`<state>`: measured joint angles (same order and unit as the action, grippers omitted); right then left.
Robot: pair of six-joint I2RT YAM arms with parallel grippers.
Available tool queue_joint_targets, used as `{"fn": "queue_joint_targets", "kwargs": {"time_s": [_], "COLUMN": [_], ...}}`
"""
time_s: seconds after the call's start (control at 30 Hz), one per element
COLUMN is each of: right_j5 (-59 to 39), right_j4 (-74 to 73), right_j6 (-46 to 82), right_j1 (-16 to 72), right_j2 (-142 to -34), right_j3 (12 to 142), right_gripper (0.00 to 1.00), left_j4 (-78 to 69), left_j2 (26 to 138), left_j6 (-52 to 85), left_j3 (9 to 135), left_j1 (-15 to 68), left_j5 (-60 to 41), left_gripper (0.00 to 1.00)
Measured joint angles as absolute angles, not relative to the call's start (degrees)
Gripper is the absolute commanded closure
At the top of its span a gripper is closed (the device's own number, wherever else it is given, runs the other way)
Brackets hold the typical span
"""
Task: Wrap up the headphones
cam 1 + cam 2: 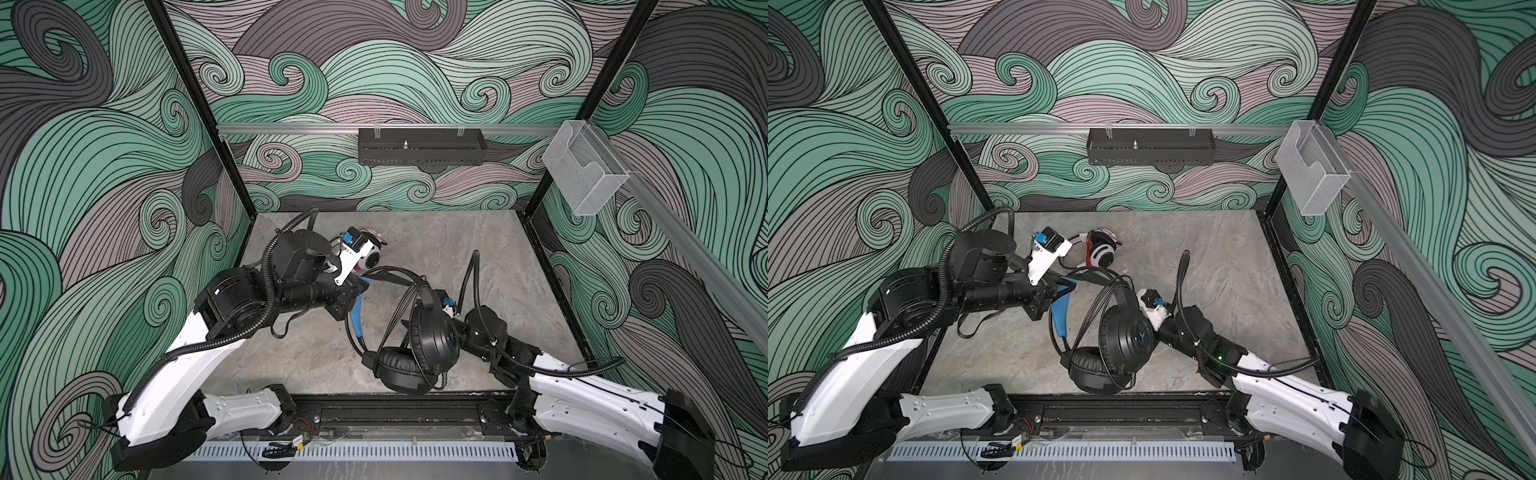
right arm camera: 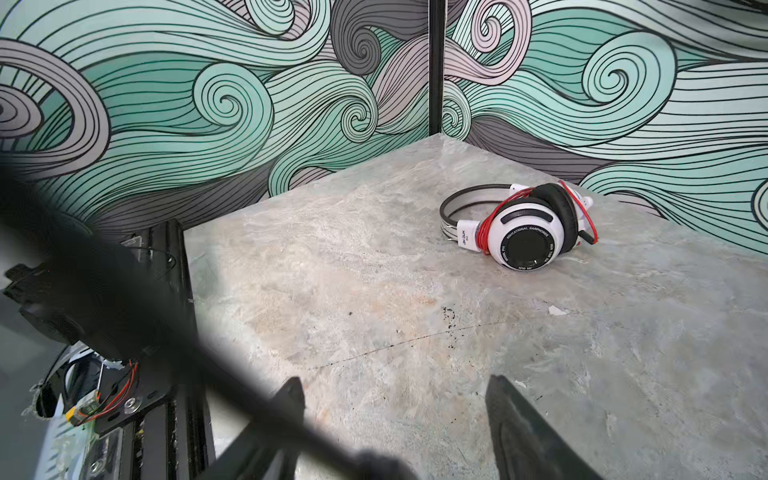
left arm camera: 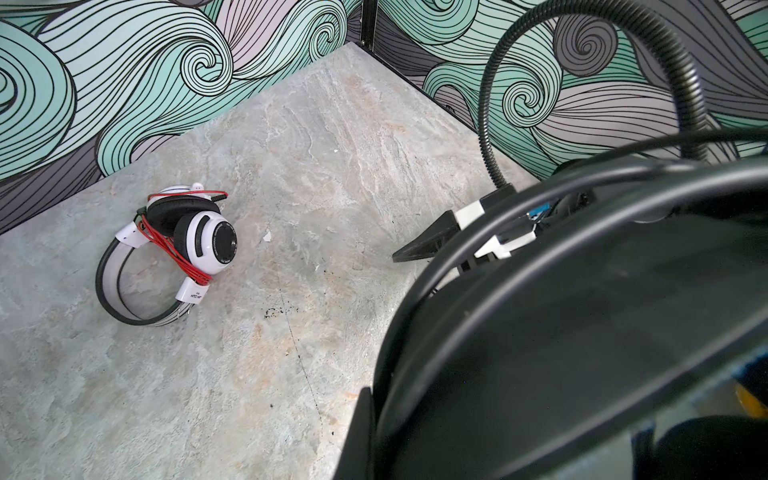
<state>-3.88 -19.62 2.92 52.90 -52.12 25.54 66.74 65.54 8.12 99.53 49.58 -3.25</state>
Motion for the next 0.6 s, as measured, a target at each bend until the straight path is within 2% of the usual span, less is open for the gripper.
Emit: {"fn": "queue_joint_targets", "kwargs": {"time_s": [0.33, 0.6], "right_j5": [-4.5, -6.3], "right_j4": [-23.8, -28.8], "right_j6": [6.3, 8.1], "right_j1": [52.1, 51.5], "right_j2": [-54.5, -61.6], "right_j3": [21.5, 20.9], "right_gripper": [0.43, 0.52], "left_j4": [65.2, 64.5], "left_j2": [66.5, 66.7], "left_j6": [9.9, 11.1], "left_j3": [101.2, 101.6], "left_j1": [49.5, 49.5], "left_j5": [-4.5, -5.0], "left_gripper": [1.0, 1.0]}}
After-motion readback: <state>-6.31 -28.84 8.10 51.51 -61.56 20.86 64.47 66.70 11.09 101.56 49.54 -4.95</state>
